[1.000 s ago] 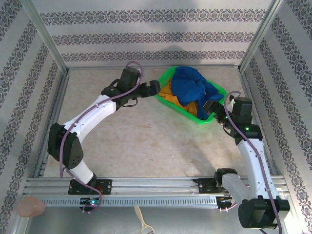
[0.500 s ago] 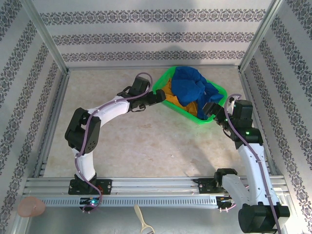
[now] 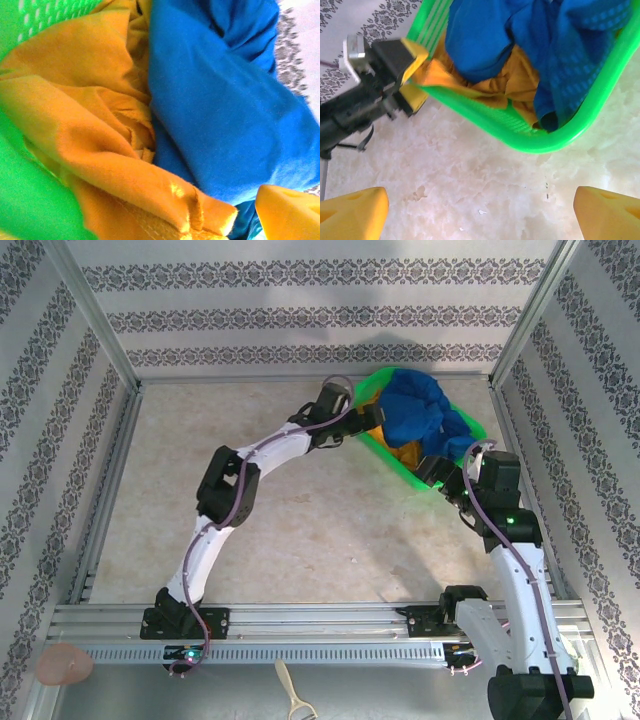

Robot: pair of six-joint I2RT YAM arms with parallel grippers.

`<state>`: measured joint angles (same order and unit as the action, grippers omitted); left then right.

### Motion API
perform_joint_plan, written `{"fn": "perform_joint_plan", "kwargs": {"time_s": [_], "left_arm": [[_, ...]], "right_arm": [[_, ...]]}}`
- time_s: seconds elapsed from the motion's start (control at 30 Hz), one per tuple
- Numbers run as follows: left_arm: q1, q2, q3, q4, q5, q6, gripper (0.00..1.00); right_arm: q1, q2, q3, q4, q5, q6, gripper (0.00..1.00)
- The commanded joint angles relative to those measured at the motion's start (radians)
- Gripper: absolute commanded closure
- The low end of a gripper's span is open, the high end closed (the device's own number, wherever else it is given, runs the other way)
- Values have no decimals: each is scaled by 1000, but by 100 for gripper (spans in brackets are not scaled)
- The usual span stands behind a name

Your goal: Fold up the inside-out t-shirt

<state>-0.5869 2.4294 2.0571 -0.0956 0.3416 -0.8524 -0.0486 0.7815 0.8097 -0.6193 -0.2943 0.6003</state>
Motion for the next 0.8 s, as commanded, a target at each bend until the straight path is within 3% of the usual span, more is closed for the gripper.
{"fn": "perform_joint_plan", "kwargs": {"time_s": [0.0,0.13,0.23,0.3,0.5,0.77], "left_arm": [[-56,122,245,-25,47,-32,1],[-92,381,711,-106,42,-84,1],[-86,420,723,-12,34,-162,1],[-81,398,693,-22,46,-141,1],[-73,164,444,-110,38,62,1],[-2,-330,-243,63,-55,73,1]], "right_arm": [[-1,-17,34,-51,35,-2,5],[-5,-5,66,-68,54,-2,5],[-7,12,88,-68,71,2,5],[-10,31,103,-60,77,0,5],[-15,191,213,-10,122,-8,7],[-53,524,447,18,292,56,9]]}}
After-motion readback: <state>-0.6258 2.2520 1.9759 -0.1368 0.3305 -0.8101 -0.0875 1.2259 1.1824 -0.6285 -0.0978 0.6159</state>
